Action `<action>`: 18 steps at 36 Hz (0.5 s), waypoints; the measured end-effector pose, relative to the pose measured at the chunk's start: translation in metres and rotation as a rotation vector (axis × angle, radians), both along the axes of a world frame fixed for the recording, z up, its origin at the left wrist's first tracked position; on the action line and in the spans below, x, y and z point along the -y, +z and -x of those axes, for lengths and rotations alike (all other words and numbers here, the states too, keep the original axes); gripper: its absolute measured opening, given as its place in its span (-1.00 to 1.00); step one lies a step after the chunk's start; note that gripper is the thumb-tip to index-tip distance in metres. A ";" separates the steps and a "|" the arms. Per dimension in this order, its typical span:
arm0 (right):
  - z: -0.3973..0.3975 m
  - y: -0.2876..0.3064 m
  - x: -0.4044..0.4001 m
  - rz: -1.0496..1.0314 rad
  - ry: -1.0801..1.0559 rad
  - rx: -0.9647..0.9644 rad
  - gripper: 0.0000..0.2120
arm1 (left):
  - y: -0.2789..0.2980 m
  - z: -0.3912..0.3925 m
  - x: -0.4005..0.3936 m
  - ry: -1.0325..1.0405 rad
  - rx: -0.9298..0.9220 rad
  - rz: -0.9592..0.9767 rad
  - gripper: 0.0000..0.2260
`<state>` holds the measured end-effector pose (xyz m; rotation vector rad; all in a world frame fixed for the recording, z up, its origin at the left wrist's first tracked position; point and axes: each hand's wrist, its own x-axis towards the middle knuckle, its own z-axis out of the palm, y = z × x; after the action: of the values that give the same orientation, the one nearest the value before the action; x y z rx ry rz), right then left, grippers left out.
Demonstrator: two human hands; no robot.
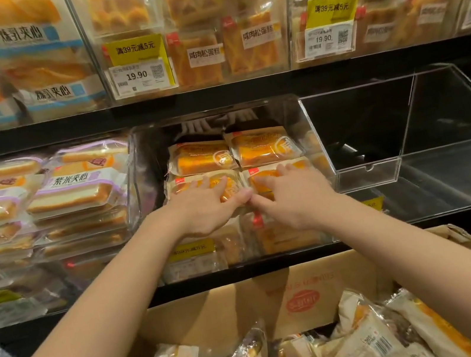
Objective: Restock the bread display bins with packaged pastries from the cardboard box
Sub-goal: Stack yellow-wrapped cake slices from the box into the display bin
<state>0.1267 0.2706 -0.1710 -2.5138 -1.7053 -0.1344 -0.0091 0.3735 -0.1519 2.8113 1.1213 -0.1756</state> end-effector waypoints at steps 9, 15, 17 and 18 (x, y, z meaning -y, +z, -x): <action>0.005 -0.018 0.006 -0.216 0.019 0.016 -0.26 | -0.023 0.004 0.004 -0.039 0.260 -0.287 -0.22; -0.009 -0.026 0.033 -0.406 0.268 -0.094 -0.39 | -0.042 0.015 0.013 -0.422 0.864 -0.466 -0.59; -0.017 -0.032 0.045 -0.440 0.326 -0.144 -0.43 | -0.048 0.015 0.013 -0.654 0.837 -0.621 -0.70; -0.021 -0.036 0.051 -0.437 0.343 -0.150 -0.44 | -0.052 0.015 0.013 -0.766 0.767 -0.640 -0.71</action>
<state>0.1474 0.2200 -0.2073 -1.8525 -1.7832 -0.2515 -0.0243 0.3600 -0.2036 3.1287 -0.1212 1.2828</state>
